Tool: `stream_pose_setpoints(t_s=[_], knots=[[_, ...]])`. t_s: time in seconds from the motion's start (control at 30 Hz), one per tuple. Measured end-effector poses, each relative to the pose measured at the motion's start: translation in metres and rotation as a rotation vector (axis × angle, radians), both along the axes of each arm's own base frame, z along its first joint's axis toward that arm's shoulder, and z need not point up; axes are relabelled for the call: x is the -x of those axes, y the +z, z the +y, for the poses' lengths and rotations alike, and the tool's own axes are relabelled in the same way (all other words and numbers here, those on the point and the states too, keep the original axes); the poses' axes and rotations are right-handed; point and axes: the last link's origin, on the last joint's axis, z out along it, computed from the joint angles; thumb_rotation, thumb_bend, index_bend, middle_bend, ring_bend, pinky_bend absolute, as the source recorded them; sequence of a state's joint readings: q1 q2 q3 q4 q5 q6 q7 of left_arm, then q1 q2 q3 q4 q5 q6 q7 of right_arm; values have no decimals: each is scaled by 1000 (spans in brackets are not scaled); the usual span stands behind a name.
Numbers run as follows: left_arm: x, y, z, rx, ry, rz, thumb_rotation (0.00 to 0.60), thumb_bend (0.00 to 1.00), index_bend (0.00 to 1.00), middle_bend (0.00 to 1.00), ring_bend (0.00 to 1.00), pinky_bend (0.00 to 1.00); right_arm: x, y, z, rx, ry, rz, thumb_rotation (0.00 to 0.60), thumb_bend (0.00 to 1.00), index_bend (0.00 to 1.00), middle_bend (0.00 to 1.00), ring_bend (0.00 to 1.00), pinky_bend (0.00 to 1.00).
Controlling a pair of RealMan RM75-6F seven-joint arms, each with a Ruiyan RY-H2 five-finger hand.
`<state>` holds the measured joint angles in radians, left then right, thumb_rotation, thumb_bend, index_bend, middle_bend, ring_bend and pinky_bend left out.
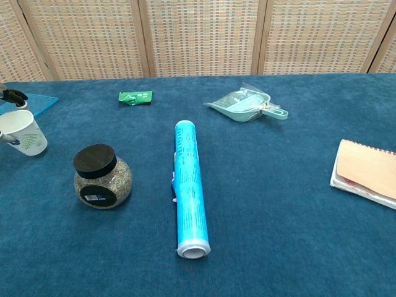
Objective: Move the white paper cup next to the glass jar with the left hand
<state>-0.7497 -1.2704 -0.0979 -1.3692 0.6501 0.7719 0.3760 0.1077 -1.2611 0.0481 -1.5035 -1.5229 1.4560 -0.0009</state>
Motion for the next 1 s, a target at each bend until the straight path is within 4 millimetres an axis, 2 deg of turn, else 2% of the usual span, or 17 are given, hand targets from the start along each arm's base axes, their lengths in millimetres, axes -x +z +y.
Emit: stream_pose_setpoints(t_s=[0.1,0.3,0.57,0.7,0.83,1.0], knots=[[-9,4,-6,-1,-34,-17,600,301,321,0,0,0,0,0,0,-1,-2,0,600,4,0,0,0,0],[-35,6,-33,43,-160,-59,600,299,307,0,0,0,0,1,0,0,1,-3,600,4,0,0,0,0],[-68,5,-83,126,-341,-117,600,296,299,0,0,0,-1,1,1,3,0,-6,600,3,0,0,0,0],[-71,10,-107,160,-389,-121,600,297,297,0,0,0,0,2,0,5,-2,-9,600,5,0,0,0,0],[-65,18,-126,180,-395,-112,600,296,295,0,0,0,0,2,0,3,1,-7,600,5,0,0,0,0],[-64,21,-135,192,-408,-122,600,296,296,0,0,0,-1,1,1,1,6,-6,600,4,0,0,0,0]])
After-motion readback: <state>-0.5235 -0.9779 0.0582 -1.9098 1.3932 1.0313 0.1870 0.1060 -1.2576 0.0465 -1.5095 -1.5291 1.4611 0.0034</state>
